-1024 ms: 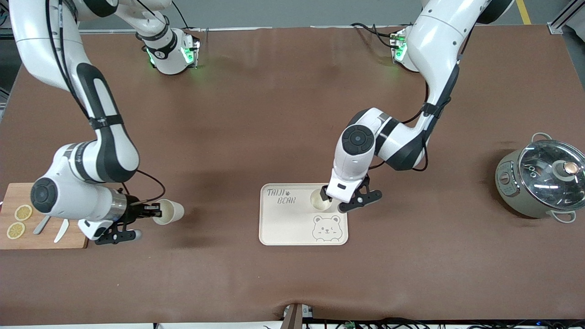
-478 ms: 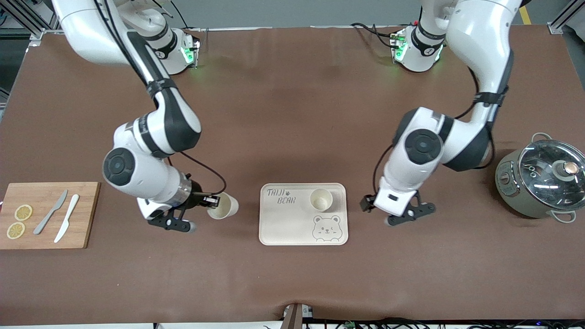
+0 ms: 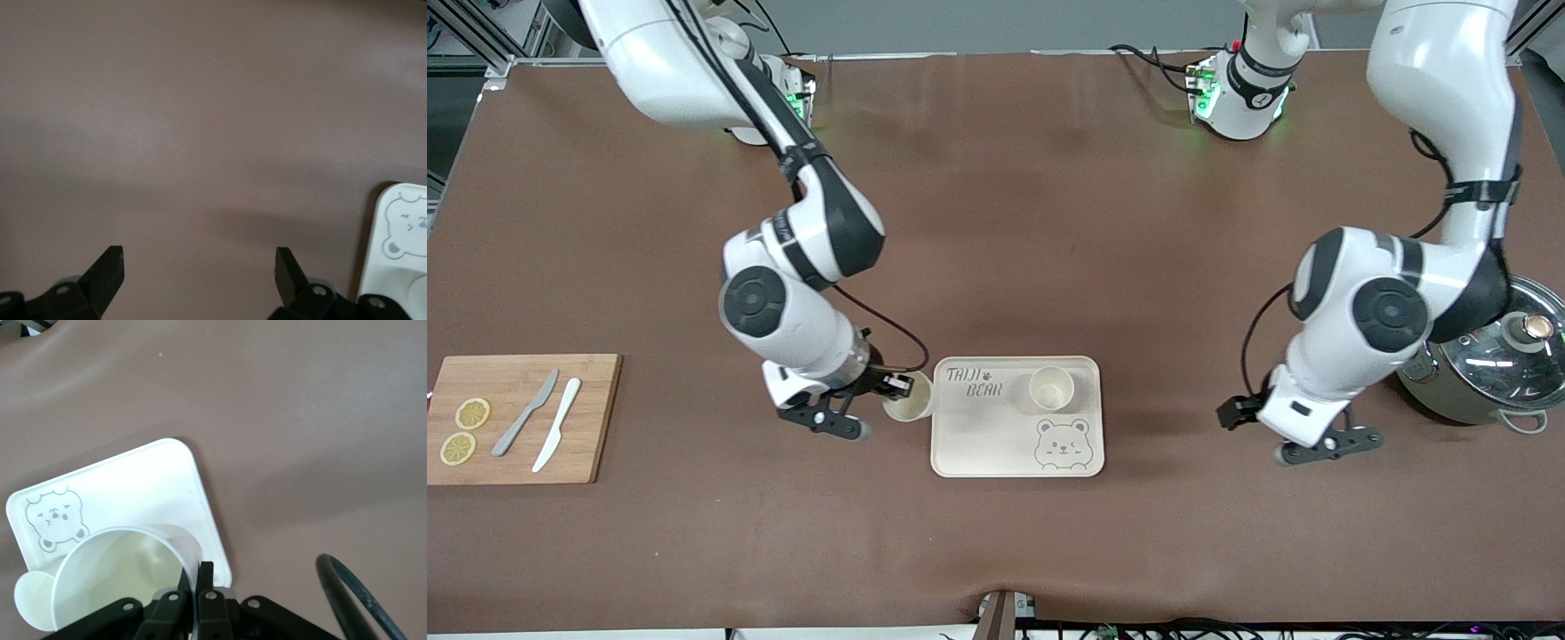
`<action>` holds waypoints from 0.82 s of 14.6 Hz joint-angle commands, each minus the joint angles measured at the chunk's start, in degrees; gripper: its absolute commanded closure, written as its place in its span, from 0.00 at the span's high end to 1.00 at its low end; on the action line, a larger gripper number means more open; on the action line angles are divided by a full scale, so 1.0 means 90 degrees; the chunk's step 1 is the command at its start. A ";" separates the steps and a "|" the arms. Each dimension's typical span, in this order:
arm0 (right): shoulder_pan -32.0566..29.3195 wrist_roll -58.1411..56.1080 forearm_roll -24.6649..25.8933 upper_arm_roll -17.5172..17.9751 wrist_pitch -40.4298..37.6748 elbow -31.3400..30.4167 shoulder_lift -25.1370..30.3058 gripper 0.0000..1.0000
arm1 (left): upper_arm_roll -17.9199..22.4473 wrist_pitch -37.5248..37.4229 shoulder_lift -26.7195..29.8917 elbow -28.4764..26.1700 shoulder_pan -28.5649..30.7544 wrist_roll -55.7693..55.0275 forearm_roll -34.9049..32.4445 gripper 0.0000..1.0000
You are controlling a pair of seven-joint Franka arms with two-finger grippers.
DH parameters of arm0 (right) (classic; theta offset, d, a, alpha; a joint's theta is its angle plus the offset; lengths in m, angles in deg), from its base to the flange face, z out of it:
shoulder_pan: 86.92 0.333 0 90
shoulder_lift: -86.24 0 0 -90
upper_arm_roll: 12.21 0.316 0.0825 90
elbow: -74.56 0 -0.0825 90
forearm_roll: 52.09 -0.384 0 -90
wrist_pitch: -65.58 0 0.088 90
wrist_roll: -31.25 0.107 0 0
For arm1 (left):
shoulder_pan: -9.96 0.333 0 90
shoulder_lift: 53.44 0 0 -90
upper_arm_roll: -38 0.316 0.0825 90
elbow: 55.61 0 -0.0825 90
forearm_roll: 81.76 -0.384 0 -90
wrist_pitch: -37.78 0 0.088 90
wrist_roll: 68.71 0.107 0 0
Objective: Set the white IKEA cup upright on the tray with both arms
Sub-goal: 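Lower the cup onto the tray with the right gripper while the left gripper retracts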
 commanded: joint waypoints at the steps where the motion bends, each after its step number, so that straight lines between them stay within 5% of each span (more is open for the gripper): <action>1: 0.0246 0.0499 0.0132 -0.0087 0.0338 0.0362 -0.0384 0.00 | -0.0058 -0.0489 0.0449 -0.0099 0.0291 0.0794 0.0172 1.00; 7: 0.0549 0.0960 0.0445 -0.0146 0.0935 0.0362 -0.0794 0.00 | 0.0058 -0.1103 0.1251 0.0086 0.0614 0.2064 0.0573 1.00; 12: 0.0783 0.1106 0.0590 -0.0272 0.1169 0.0343 -0.0971 0.00 | 0.0108 -0.2899 0.1369 0.0935 0.0439 0.2320 0.0553 1.00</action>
